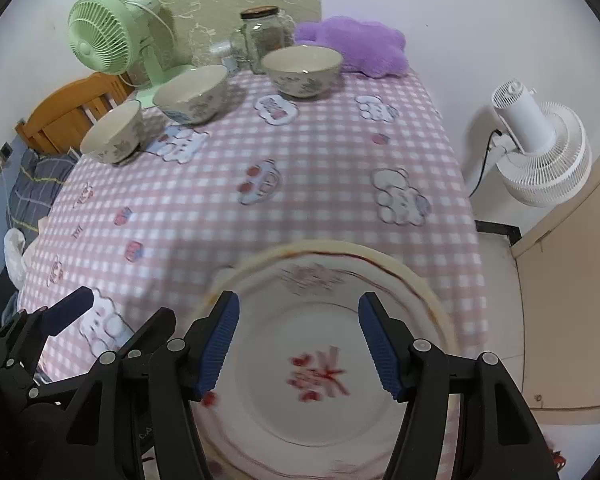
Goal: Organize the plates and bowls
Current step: 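Open both tools and lift them off the plate stack, then move both tools to the cream patterned bowl and grasp its rim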
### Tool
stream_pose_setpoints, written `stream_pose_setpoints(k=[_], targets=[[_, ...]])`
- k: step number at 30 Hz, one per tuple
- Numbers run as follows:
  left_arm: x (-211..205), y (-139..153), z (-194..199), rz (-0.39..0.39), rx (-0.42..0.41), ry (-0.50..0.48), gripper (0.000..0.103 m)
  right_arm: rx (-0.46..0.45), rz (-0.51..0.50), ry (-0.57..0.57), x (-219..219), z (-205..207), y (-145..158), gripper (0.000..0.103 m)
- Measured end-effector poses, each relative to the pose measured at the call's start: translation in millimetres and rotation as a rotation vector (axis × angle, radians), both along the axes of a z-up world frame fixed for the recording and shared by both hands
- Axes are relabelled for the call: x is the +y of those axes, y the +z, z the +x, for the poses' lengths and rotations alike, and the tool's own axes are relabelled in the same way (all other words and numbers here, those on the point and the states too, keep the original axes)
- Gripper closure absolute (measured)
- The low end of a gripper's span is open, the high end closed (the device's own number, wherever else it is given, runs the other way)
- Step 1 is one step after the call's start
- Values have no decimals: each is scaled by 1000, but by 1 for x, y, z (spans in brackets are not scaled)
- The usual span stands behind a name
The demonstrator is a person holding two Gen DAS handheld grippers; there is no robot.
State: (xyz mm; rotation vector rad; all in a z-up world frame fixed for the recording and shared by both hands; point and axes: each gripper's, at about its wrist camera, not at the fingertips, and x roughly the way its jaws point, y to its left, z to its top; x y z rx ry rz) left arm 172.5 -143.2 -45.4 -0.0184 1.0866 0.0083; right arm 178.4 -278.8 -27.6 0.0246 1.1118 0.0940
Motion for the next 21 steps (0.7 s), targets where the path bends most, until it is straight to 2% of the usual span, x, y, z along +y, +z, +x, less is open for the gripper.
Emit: stream_pose_setpoints(k=[16,21], targets=[[122,4,48,-17,-20,-116,20,-26,-24,-125,122,35,7,37],[148,9,68,-34,-34,-134,19,-46,-29,-168,148,53,9,29]])
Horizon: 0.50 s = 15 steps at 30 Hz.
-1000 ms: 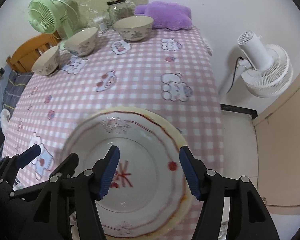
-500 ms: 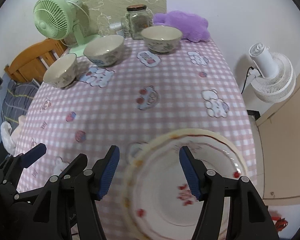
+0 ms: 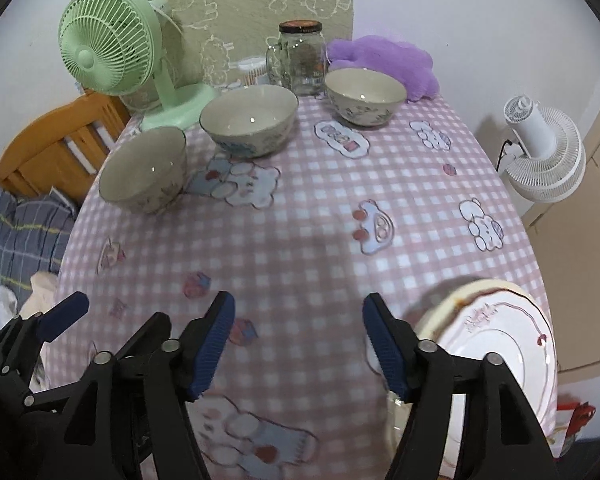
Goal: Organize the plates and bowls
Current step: 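Move both tools to the cream patterned bowl and grasp its rim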
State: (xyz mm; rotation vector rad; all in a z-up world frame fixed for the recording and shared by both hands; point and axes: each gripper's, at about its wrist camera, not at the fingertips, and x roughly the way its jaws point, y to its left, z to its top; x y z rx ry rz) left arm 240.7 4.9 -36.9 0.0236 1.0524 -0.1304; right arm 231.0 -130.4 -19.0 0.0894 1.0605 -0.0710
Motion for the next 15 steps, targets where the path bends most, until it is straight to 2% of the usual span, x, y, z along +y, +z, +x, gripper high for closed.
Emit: stream_pose_setpoints(k=[7,15], targets=[[30,8,38,-10,-53,17,19,-48,-11,-6,29,41,9,28],[62,8,86,21,-109,85,20,-115,6,30,59,96,11,28]])
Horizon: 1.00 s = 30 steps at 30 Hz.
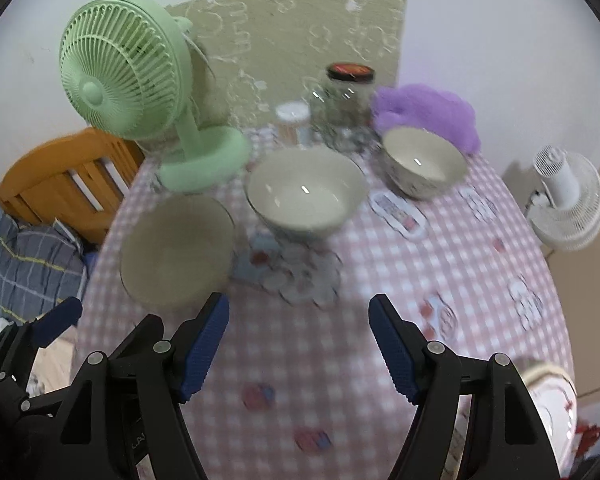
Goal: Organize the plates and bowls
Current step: 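Move both tools to the cream patterned bowl and grasp its rim, then lift the cream bowl with both tools and carry it toward the plate stack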
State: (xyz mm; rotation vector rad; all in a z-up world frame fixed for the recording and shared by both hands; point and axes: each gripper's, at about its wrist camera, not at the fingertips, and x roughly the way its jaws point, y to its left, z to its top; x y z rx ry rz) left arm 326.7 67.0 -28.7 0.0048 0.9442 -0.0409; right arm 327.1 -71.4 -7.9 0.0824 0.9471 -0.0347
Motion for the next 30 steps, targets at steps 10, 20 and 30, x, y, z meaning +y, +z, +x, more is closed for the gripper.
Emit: stream_pose_setpoints(k=[10,20,30], targets=[[18,-30,51,14,14,20,38,39,50,-1,27,60,-31,36],[21,-51,76,0,44,9,71,58,31,41,52,90,-51,73],[21,-60,86,14,47,-1,82,62,-20,29,54,105,-63,82]])
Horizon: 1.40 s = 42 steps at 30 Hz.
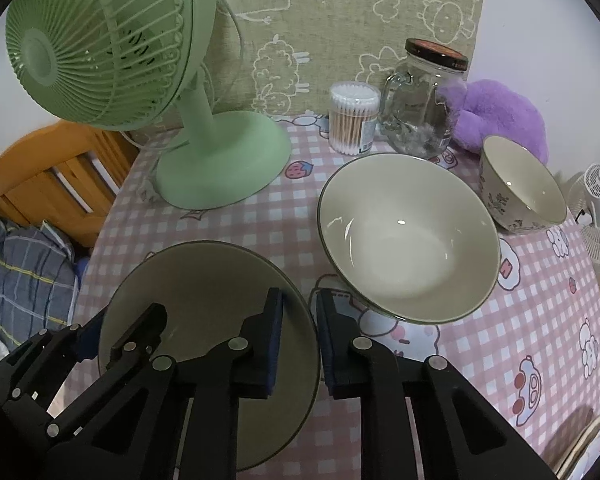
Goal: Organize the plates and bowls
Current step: 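Lift the cream bowl with both tools and carry it toward the plate stack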
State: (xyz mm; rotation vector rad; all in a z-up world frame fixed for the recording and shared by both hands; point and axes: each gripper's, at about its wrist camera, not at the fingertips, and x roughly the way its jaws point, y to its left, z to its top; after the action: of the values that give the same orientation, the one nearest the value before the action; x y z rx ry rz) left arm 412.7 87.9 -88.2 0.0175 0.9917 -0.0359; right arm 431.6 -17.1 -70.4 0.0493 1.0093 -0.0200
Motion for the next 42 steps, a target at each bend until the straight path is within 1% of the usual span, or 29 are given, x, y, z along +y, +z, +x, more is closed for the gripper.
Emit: stream_pose_setpoints(k=[3,8,16,22,30,35,42], targets=[[0,0,0,1,7,9,82,2,-17,4,3,0,1,82],[0,3,-6,1,14,-1,82,16,-19,1,3,-7,5,82],[-5,17,-27,-13,12,-14,82,15,-19,-14,-1,-29,20,82],[-12,30,-48,-13,-2,-30,82,4,-15,-31,-7,-53,36,82],[-25,50,-86,-8,-16,-29,82,-12,-3,-29,-22,-93,57,82],[-45,56,-115,7,-14,-34,82,-8,5,-29,-40,-123,62,82],[-79,57,-150,23,6,-29,82,6,7,-23,-73,-163,65,82]])
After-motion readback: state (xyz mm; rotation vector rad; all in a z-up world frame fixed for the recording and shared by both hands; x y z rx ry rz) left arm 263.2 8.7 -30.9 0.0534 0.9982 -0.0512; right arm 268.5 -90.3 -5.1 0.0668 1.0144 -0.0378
